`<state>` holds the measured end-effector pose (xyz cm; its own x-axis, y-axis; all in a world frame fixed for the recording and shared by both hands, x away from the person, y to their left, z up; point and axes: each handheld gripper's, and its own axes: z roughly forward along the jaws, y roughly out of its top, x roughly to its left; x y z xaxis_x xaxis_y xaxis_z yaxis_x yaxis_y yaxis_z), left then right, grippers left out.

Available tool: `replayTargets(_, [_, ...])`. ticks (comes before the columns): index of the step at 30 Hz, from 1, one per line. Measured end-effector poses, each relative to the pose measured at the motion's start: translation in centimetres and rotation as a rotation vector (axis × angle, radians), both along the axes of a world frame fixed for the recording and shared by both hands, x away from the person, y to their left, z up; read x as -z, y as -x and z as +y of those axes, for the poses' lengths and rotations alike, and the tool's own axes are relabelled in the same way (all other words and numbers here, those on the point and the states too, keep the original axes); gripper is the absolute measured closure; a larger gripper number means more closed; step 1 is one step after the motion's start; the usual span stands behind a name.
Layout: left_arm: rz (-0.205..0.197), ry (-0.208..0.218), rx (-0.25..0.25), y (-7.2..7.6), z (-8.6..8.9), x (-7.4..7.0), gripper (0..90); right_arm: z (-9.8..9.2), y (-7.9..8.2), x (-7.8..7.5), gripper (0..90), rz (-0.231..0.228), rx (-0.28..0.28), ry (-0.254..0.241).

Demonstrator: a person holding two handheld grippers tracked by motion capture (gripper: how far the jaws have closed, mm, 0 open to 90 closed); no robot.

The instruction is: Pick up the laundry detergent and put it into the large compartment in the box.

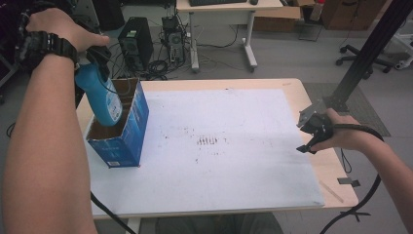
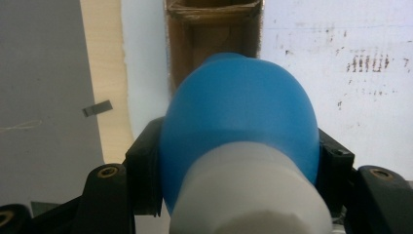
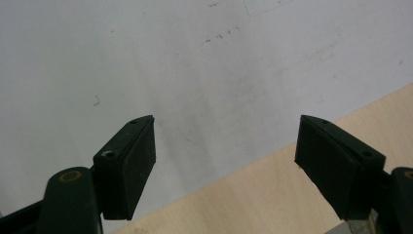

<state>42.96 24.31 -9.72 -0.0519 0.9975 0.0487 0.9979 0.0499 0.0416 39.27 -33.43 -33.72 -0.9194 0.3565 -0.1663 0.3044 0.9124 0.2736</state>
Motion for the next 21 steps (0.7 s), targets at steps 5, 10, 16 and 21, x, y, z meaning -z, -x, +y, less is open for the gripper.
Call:
replayTargets(5, [-0.003,0.003,-0.007,0.0,0.3,0.3,37.6,0.0,0.0,0.0,23.0,0.0,0.002,0.002])
replayTargets(10, [0.003,-0.002,-0.006,-0.1,0.4,0.5,37.6,0.0,0.0,0.0,23.0,0.0,0.003,0.004])
replayTargets(16, [0.011,0.006,-0.005,-0.2,0.4,0.9,37.6,0.0,0.0,0.0,23.0,0.001,0.004,0.004])
replayTargets(21, [0.013,-0.001,-0.003,-0.3,0.4,1.2,37.6,-0.1,0.0,0.0,23.0,0.001,0.003,0.004])
